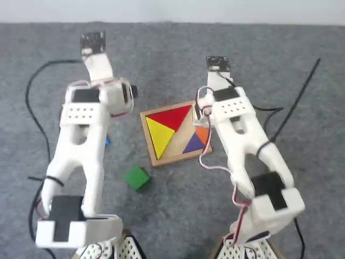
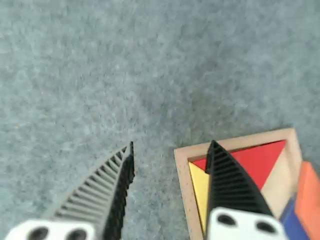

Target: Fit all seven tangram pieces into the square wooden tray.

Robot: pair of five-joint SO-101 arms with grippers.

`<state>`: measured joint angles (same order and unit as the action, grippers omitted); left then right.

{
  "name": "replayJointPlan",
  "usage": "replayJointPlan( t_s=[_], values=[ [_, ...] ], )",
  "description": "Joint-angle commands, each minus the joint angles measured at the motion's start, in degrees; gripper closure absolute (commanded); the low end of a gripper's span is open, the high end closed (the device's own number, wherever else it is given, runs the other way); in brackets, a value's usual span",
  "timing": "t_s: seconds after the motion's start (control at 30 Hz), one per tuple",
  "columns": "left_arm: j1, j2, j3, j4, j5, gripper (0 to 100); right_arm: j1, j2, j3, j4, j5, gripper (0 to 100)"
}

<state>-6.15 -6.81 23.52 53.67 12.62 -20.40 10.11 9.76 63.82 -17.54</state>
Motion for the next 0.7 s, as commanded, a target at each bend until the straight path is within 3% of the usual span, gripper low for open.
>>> replayJointPlan(
  t_s=[0.0,0.5,0.67],
  values=[
    [0.0,-7.0,3.2,-4.9,-1.0,78,-0.7,5.1,-6.6,-0.3,-2.5,77.2],
    [0.1,-8.6,4.8,-5.3,-0.9,78,-3.4,11.5,-13.2,5.8,-2.5,77.5],
    [0.1,-8.6,4.8,-5.2,-0.9,78,-0.6,11.5,-19.2,9.9,-0.4,77.5]
  ],
)
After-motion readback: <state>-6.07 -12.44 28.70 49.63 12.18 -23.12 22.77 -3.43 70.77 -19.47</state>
